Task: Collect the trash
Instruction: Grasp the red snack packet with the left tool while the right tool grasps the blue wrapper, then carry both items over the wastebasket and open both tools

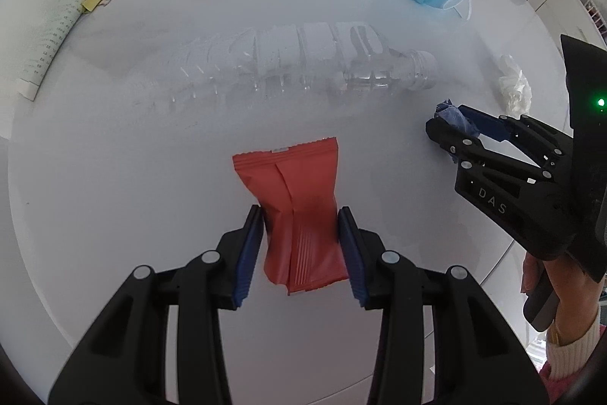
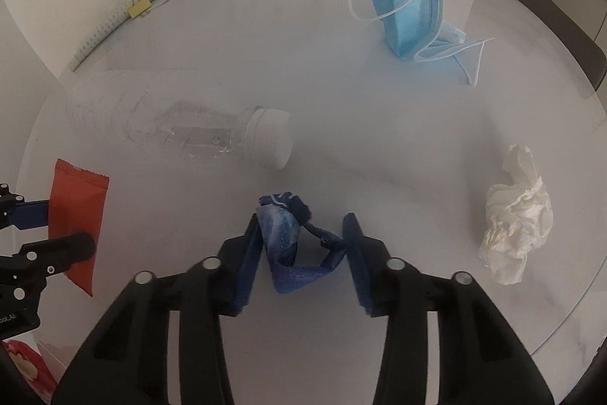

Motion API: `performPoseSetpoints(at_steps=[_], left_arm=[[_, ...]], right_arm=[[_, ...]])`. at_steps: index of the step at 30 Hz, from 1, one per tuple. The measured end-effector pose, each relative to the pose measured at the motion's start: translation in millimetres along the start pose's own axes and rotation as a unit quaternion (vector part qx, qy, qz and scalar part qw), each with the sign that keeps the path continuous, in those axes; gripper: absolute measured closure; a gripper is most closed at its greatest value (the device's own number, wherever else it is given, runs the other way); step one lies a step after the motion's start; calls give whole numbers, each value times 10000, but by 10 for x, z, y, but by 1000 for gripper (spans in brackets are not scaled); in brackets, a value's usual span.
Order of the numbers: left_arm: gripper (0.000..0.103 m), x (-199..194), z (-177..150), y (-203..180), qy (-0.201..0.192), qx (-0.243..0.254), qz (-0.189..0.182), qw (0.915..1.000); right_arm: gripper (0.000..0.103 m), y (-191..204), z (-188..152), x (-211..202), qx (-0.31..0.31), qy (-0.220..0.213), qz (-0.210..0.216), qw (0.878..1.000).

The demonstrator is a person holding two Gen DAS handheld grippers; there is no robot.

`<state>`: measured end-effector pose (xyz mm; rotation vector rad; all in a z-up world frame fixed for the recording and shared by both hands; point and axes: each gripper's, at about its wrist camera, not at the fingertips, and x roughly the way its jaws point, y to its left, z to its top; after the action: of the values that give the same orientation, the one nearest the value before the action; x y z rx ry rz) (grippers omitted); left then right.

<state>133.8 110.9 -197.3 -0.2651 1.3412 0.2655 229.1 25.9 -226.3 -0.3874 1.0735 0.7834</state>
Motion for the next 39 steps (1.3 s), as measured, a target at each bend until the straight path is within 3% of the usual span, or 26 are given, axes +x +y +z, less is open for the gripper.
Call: performPoseSetpoints(at_steps=[2,10,13,17,21,26,33,35,39], left_arm=[[63,-3,19,-20,0,35,-23,10000],[63,-159,-54,-300,-98,821,-336,9960],[63,-217,-180,-471,-60,1327,-484,9900],[63,-252,-405,-755,134,2054,-814,9752],[63,-302,-729,-1125,261,2958,-1122,9483],[63,-420,-1232,-1596,486,3829,-1425,9114],[63,-610,-2253,-2269,680,5078,-1747,8408],[63,-626,-2517,-2417,793,5280,-1830,8255],[63,-567,-3000,-2673,1102,5479,-1935,8064]], right_arm=[[71,9,-36,-48,34,-20,-22,10000],[71,-126,-392,-588,816,-243,-39,9964],[71,-184,-671,-860,1234,-322,-240,9915],[71,-220,-1180,-1218,1874,-412,-583,9797],[71,-215,-1846,-1576,2663,-517,-930,9580],[71,-189,-2779,-1918,3741,-511,-1262,9174],[70,-99,-4092,-2345,4876,-412,-1611,8571],[70,-48,-4392,-2434,5052,-420,-1641,8462],[70,42,-4814,-2623,5161,-464,-1740,8374]])
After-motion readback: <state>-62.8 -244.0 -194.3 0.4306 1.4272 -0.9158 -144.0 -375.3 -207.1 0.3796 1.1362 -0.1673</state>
